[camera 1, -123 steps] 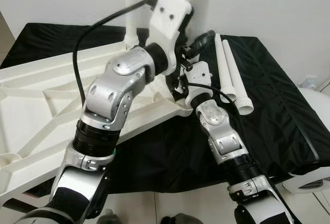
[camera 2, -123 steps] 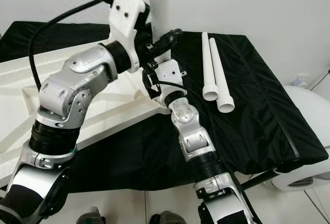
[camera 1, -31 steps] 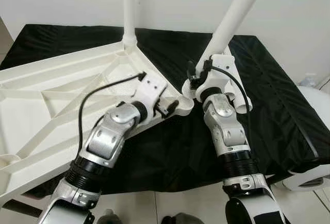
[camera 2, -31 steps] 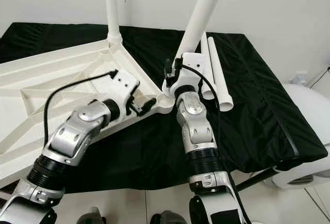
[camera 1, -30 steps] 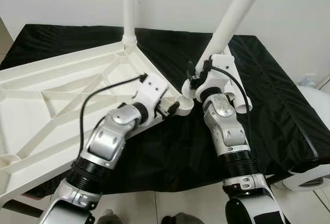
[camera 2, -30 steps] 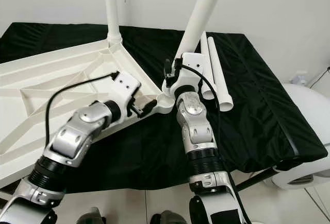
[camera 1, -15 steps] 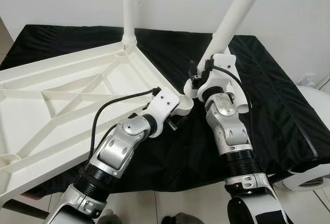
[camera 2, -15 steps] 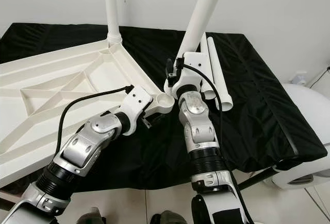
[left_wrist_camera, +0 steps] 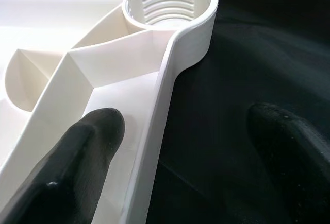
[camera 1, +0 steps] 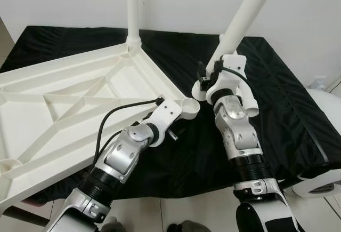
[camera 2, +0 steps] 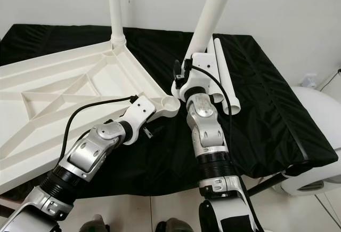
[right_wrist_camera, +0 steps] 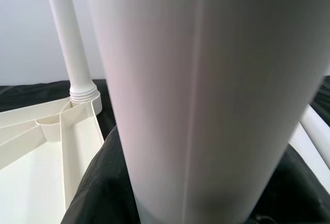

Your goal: Building children table

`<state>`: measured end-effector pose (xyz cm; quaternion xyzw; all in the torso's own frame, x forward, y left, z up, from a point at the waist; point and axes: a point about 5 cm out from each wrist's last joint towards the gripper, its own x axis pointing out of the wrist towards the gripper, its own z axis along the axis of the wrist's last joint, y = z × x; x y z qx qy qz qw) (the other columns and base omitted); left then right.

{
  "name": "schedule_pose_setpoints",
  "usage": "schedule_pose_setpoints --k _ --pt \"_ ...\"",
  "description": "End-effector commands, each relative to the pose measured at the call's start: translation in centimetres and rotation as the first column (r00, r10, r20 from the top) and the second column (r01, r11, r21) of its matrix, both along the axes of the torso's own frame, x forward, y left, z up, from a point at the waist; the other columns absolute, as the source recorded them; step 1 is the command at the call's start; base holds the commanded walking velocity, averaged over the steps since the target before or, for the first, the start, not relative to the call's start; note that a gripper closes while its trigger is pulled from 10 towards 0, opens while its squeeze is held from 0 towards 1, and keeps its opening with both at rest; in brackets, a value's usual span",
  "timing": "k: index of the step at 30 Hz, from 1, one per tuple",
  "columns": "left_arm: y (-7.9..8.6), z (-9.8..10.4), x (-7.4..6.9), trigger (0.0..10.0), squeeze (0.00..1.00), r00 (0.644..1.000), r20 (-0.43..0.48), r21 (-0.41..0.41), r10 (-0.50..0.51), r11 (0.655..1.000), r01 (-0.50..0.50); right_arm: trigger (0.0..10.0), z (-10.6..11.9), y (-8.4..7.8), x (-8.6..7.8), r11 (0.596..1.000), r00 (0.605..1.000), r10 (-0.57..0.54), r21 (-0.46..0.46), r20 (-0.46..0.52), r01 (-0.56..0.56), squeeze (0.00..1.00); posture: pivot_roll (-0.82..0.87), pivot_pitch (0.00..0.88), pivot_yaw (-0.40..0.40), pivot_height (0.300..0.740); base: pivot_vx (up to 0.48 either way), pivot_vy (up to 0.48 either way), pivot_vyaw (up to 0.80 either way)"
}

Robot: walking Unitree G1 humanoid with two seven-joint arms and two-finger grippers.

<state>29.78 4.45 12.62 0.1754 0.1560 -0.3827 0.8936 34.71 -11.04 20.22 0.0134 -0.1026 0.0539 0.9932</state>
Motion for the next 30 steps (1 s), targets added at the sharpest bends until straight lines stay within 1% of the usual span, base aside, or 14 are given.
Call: schedule_pose_setpoints --k 1,2,3,5,6,16,18,21,22,23,25,26,30 --pt "-0.2 0.2 0.2 9.7 0.0 1.0 0.022 0.022 -0.002 1.0 0.001 10.0 0.2 -0.2 0.2 1.0 1.0 -0.01 -0.005 0.005 0.01 0.0 0.06 0.0 -0.073 0.74 0.0 0.0 0.0" --pt "-0.2 0.1 0.2 9.7 0.0 1.0 0.026 0.027 -0.009 1.0 0.008 10.0 0.2 -0.2 0.2 1.0 1.0 -0.01 -0.005 0.004 0.01 0.0 0.06 0.0 -0.073 0.74 0.0 0.0 0.0" --pt "-0.1 0.1 0.3 2.9 0.0 0.999 0.034 0.036 -0.01 0.999 0.009 10.0 0.2 -0.2 0.2 1.0 1.0 -0.01 -0.005 0.004 0.01 0.0 0.06 0.0 -0.073 0.74 0.0 0.0 0.0" --pt "-0.1 0.1 0.3 2.9 0.0 0.999 0.034 0.036 -0.01 0.999 0.009 10.0 0.2 -0.2 0.2 1.0 1.0 -0.01 -0.005 0.004 0.01 0.0 0.06 0.0 -0.073 0.74 0.0 0.0 0.0" --pt "0.1 0.0 0.3 0.0 0.0 0.999 0.041 0.043 -0.01 0.999 0.008 10.0 0.2 -0.2 0.2 1.0 1.0 -0.01 -0.005 0.003 0.01 0.0 0.06 0.0 -0.073 0.74 0.0 0.0 0.0" --pt "0.2 0.3 0.2 0.0 0.0 0.998 0.057 0.029 -0.039 0.999 0.037 10.0 0.1 -0.3 0.2 1.0 1.0 -0.013 -0.008 -0.001 0.013 0.0 0.06 0.0 -0.071 0.74 0.0 0.0 0.0" --pt "0.2 0.3 0.2 0.0 0.0 0.997 0.055 0.03 -0.045 0.999 0.043 10.0 0.1 -0.2 0.2 1.0 1.0 -0.012 -0.008 -0.001 0.012 0.0 0.06 0.0 -0.07 0.74 0.0 0.0 0.0" --pt "0.4 0.2 0.2 0.0 0.0 0.998 0.05 0.053 -0.047 0.998 0.044 10.0 0.1 -0.2 0.2 1.0 1.0 -0.011 -0.009 -0.002 0.011 0.0 0.06 0.0 -0.071 0.74 0.0 0.0 0.0" --pt "0.6 0.0 0.3 7.1 0.0 0.998 0.05 0.079 -0.045 0.996 0.041 10.0 0.1 -0.2 0.2 1.0 1.0 -0.011 -0.01 -0.002 0.011 0.0 0.06 0.0 -0.07 0.74 0.0 0.0 0.0" --pt "0.7 -0.2 0.3 9.6 0.0 0.998 0.049 0.097 -0.041 0.995 0.036 10.0 0.1 -0.2 0.2 1.0 1.0 -0.011 -0.011 -0.002 0.011 0.0 0.06 0.0 -0.07 0.74 0.0 0.0 0.0" --pt "0.7 -0.2 0.3 9.6 0.0 0.998 0.049 0.097 -0.041 0.995 0.036 10.0 0.1 -0.2 0.2 1.0 1.0 -0.011 -0.011 -0.002 0.011 0.0 0.06 0.0 -0.07 0.74 0.0 0.0 0.0" --pt "0.8 -0.4 0.3 10.0 0.0 0.998 0.046 0.113 -0.042 0.993 0.036 10.0 0.1 -0.2 0.2 1.0 1.0 -0.011 -0.011 -0.002 0.011 0.0 0.06 0.0 -0.071 0.74 0.0 0.0 0.0" --pt "1.0 -0.9 0.3 10.0 0.0 0.998 0.036 0.145 -0.043 0.989 0.037 10.0 0.1 -0.2 0.2 1.0 1.0 -0.005 -0.015 -0.002 0.005 0.0 0.06 0.0 -0.073 0.74 0.0 0.0 0.0"
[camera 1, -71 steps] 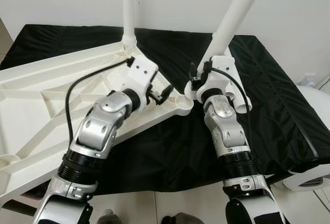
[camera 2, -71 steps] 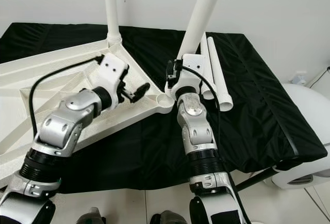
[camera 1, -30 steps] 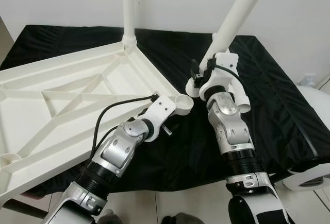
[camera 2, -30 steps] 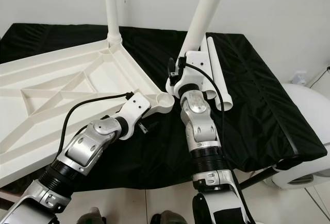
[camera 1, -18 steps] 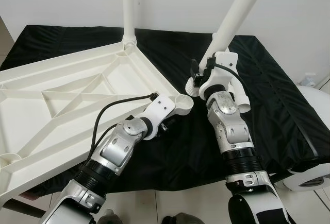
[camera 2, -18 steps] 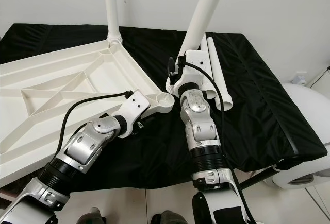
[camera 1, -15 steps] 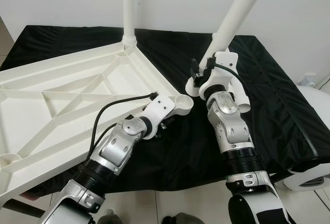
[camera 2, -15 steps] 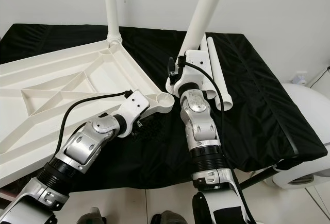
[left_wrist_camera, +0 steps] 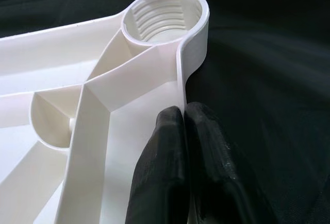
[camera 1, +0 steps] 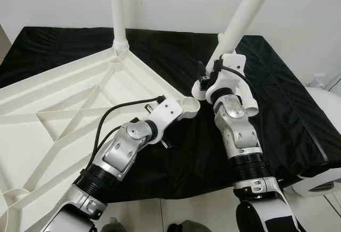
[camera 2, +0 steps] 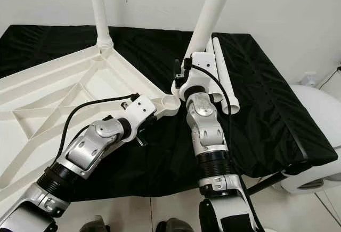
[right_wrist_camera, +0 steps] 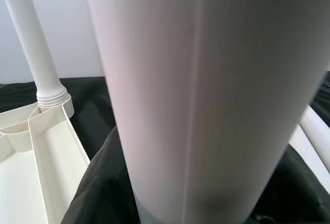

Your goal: Building children table

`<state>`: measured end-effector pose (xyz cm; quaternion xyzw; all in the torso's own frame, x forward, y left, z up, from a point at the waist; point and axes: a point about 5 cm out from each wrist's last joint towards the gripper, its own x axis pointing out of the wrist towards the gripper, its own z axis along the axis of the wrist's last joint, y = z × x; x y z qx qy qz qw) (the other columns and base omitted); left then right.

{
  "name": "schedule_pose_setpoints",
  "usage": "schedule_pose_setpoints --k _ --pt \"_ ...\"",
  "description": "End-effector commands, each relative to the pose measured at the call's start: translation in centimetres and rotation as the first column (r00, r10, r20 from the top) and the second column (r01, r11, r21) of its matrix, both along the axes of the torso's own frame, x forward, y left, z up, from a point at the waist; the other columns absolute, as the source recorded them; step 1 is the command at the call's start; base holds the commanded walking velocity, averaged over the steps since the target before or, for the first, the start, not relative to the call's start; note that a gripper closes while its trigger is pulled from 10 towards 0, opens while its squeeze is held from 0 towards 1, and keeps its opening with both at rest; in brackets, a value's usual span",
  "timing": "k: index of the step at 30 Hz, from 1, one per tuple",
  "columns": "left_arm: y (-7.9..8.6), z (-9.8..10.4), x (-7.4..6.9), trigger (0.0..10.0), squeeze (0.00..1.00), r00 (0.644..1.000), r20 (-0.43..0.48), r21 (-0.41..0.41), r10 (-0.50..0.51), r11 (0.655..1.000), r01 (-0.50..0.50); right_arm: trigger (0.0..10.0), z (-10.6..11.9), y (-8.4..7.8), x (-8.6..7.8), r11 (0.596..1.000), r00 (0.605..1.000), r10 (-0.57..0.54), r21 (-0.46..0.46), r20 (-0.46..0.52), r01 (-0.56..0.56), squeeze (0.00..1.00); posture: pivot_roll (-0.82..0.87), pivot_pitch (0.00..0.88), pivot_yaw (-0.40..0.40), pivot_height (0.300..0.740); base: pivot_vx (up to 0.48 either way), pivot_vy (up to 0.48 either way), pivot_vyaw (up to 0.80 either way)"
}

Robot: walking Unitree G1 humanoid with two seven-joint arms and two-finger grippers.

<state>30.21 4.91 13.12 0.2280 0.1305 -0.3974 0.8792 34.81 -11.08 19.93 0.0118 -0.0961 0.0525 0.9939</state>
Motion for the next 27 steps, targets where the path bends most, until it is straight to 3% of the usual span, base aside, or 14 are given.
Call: schedule_pose_setpoints --k 1,6,7,8,9,11,12,14,19,20,23,24,27 --pt "0.53 -1.38 -0.08 10.0 0.0 0.999 -0.033 0.07 0.027 0.997 -0.025 10.0 0.35 -0.13 0.16 1.0 1.0 -0.002 -0.011 0.011 0.002 0.0 0.06 0.0 -0.073 0.74 0.0 0.0 0.0" --pt "0.51 -1.71 -0.27 10.0 0.0 0.999 -0.036 0.089 0.008 0.996 -0.004 10.0 0.37 0.04 0.11 1.0 1.0 0.007 -0.015 0.012 -0.007 0.0 0.06 0.0 -0.074 0.74 0.0 0.0 0.0" --pt "0.49 -1.74 -0.33 10.0 0.39 0.999 -0.039 0.086 0.004 0.996 -0.001 10.0 0.38 0.05 0.11 1.0 1.0 0.007 -0.016 0.012 -0.007 0.0 0.06 0.0 -0.074 0.74 0.0 0.0 0.0" --pt "0.49 -1.74 -0.33 10.0 0.39 0.999 -0.039 0.086 0.004 0.996 -0.001 10.0 0.38 0.05 0.11 1.0 1.0 0.007 -0.016 0.012 -0.007 0.0 0.06 0.0 -0.074 0.74 0.0 0.0 0.0" --pt "0.47 -1.74 -0.37 10.0 1.0 0.999 -0.041 0.084 0.002 0.996 0.002 10.0 0.4 0.04 0.11 1.0 1.0 0.007 -0.016 0.013 -0.007 0.0 0.06 0.0 -0.074 0.74 0.0 0.0 0.0" --pt "0.46 -1.76 -0.36 10.0 1.0 0.999 -0.039 0.088 0.004 0.996 0.0 10.0 0.41 0.04 0.11 1.0 1.0 0.007 -0.017 0.013 -0.007 0.0 0.06 0.0 -0.074 0.74 0.0 0.0 0.0" --pt "0.43 -1.76 -0.35 10.0 0.05 0.999 -0.037 0.092 0.002 0.996 0.001 10.0 0.42 0.03 0.11 1.0 1.0 0.007 -0.018 0.014 -0.006 0.0 0.06 0.0 -0.074 0.74 0.0 0.0 0.0" --pt "0.39 -1.74 -0.33 10.0 0.0 0.999 -0.036 0.094 0.001 0.996 0.002 10.0 0.42 0.03 0.11 1.0 1.0 0.006 -0.019 0.014 -0.006 0.0 0.06 0.0 -0.073 0.74 0.0 0.0 0.0" --pt "0.32 -1.69 -0.35 10.0 0.0 1.0 -0.026 0.111 -0.01 0.994 0.012 10.0 0.42 0.01 0.09 1.0 1.0 0.006 -0.018 0.012 -0.006 0.0 0.05 0.0 -0.071 0.74 0.0 0.0 0.0" --pt "0.29 -1.68 -0.43 4.0 0.0 0.999 -0.027 0.105 -0.017 0.994 0.02 10.0 0.34 -0.02 0.07 1.0 1.0 0.005 -0.017 0.01 -0.005 0.0 0.05 0.0 -0.071 0.74 0.0 0.0 0.0" --pt "0.27 -1.68 -0.49 4.0 0.0 0.999 -0.028 0.1 -0.022 0.995 0.025 10.0 0.29 -0.04 0.05 1.0 1.0 0.005 -0.017 0.008 -0.005 0.0 0.05 0.0 -0.071 0.74 0.0 0.0 0.0" --pt "0.26 -1.68 -0.52 0.0 0.0 0.999 -0.029 0.098 -0.026 0.995 0.028 10.0 0.25 -0.05 0.04 1.0 1.0 0.005 -0.017 0.007 -0.005 0.0 0.05 0.0 -0.071 0.74 0.0 0.0 0.0" --pt "0.37 -1.82 -0.78 0.4 0.0 0.999 -0.04 0.104 -0.036 0.994 0.04 10.0 0.18 -0.17 0.03 1.0 1.0 0.001 -0.015 0.002 -0.001 0.0 0.05 0.0 -0.071 0.74 0.0 0.0 0.0"
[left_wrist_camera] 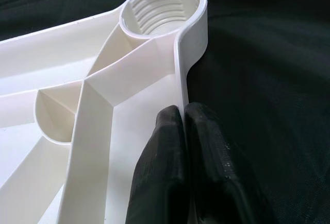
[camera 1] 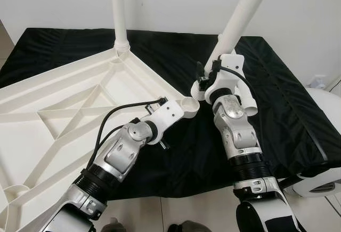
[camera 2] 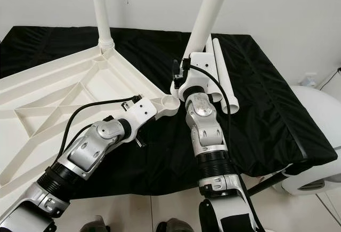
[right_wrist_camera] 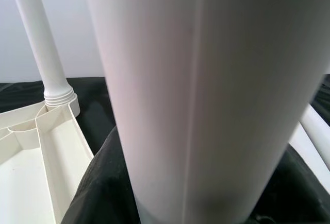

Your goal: Building children table

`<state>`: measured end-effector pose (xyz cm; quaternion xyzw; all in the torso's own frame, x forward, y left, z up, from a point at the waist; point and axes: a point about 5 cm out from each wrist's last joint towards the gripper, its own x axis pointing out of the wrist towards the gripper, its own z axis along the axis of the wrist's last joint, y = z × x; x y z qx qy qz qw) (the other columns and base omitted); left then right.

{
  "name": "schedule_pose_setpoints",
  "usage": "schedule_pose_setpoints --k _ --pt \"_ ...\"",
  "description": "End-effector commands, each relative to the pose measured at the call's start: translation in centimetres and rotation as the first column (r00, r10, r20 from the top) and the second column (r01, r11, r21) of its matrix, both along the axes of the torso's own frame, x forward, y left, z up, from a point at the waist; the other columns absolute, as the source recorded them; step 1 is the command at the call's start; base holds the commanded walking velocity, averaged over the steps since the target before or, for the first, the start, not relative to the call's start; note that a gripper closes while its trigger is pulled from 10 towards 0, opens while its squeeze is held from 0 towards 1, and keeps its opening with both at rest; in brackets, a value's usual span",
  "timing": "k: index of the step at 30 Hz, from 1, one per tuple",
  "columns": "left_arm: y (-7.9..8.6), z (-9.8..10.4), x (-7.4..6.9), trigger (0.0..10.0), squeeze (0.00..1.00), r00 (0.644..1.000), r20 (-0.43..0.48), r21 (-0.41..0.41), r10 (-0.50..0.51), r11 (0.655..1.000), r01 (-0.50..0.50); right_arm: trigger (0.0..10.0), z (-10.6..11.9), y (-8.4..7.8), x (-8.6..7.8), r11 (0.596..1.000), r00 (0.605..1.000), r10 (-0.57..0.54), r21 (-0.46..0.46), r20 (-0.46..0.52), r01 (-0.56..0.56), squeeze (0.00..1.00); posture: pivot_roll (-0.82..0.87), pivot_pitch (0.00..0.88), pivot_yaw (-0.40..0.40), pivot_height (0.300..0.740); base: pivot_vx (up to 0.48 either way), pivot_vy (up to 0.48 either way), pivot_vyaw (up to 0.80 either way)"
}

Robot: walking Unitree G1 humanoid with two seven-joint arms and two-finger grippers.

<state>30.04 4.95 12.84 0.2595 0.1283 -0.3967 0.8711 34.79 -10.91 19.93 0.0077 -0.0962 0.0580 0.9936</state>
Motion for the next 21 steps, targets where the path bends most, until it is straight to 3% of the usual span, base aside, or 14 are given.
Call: schedule_pose_setpoints --k 1,10,21 --pt "0.4 -1.6 -0.8 10.0 0.0 0.997 -0.071 0.054 -0.033 0.998 0.036 10.0 0.1 -0.4 0.1 1.0 1.0 -0.011 -0.006 -0.001 0.011 0.0 0.05 0.0 -0.071 0.74 0.0 0.0 0.0" --pt "1.2 -2.0 -1.5 10.0 0.0 0.99 -0.093 0.096 -0.11 0.988 0.119 10.0 -0.1 -0.7 0.5 1.0 0.999 0.018 0.022 -0.04 -0.018 0.0 0.05 0.0 -0.068 0.74 0.0 0.0 0.0" --pt "1.5 -1.8 -2.0 10.0 0.0 0.984 -0.083 0.112 -0.156 0.98 0.165 10.0 -1.4 -0.2 0.4 0.975 0.966 0.224 0.023 -0.127 -0.223 0.0 0.05 0.0 -0.074 0.74 0.0 0.0 0.0"
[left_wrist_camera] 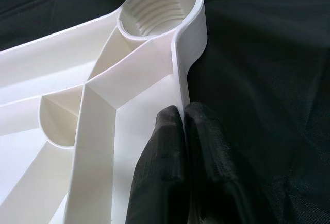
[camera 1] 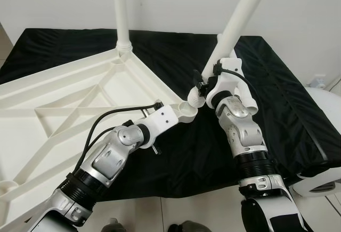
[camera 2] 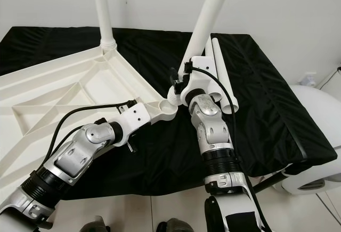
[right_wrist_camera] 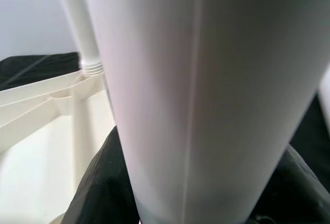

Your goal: Building children table

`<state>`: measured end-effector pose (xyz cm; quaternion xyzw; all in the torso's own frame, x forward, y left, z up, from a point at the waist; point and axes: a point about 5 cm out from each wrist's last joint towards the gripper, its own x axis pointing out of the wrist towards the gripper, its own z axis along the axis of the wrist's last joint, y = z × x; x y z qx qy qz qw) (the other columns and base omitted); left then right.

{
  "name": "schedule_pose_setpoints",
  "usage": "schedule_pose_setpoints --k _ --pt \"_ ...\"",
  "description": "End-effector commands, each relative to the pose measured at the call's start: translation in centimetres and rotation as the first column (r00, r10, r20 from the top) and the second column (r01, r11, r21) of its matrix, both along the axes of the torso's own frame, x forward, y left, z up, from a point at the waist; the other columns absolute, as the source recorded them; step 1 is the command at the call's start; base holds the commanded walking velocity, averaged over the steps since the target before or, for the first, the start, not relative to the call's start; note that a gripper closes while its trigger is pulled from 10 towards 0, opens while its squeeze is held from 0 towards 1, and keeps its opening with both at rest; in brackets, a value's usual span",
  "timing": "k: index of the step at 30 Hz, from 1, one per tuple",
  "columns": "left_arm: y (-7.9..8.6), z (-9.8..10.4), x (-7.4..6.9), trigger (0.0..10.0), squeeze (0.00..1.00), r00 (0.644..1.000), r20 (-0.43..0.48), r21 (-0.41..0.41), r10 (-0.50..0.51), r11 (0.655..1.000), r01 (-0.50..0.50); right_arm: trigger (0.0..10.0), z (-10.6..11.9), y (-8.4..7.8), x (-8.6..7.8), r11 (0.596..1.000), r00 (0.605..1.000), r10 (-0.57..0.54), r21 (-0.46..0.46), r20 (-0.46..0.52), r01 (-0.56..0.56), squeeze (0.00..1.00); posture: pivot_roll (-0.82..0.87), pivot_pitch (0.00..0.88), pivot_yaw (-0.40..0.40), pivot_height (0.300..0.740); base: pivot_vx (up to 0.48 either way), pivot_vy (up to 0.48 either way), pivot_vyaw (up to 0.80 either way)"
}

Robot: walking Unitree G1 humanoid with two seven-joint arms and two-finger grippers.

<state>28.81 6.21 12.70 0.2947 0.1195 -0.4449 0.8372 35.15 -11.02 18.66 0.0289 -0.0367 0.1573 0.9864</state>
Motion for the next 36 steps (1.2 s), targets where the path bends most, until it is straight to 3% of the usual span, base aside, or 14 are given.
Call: schedule_pose_setpoints --k 1,9,16,20,22,36 --pt "0.3 -1.7 -0.7 10.0 0.0 0.996 -0.082 0.063 -0.032 0.997 0.037 10.0 -0.1 0.0 0.0 1.0 1.0 0.023 -0.007 -0.011 -0.023 0.0 0.05 0.0 -0.074 0.74 0.0 0.0 0.0" --pt "-0.1 -1.4 -0.7 10.0 0.0 0.997 -0.068 0.047 -0.031 0.998 0.034 10.0 -1.7 0.7 -0.4 0.993 0.99 0.115 -0.03 -0.077 -0.118 0.0 0.05 0.0 -0.08 0.74 0.0 0.0 0.0" --pt "-0.1 -1.3 -0.7 10.0 0.0 0.997 -0.067 0.043 -0.033 0.998 0.036 10.0 -3.1 0.3 -0.4 0.992 0.985 0.111 -0.051 -0.129 -0.118 0.0 0.05 0.0 -0.081 0.74 0.0 0.0 0.0" --pt "-0.1 -1.3 -0.7 10.0 0.0 0.997 -0.065 0.042 -0.03 0.999 0.032 10.0 -3.7 0.2 -0.5 0.989 0.984 0.105 -0.093 -0.147 -0.119 0.0 0.05 0.0 -0.078 0.74 0.0 0.0 0.0" --pt "-0.1 -1.3 -0.7 10.0 0.0 0.997 -0.064 0.042 -0.033 0.998 0.036 10.0 -4.5 0.0 -0.8 0.978 0.978 0.098 -0.162 -0.182 -0.128 0.0 0.05 0.0 -0.078 0.74 0.0 0.0 0.0" --pt "0.0 -1.3 -0.8 10.0 0.0 0.998 -0.064 0.044 -0.029 0.998 0.032 10.0 -4.5 -0.5 -1.0 0.962 0.976 0.115 -0.223 -0.186 -0.156 0.0 0.05 0.0 -0.08 0.74 0.0 0.0 0.0"
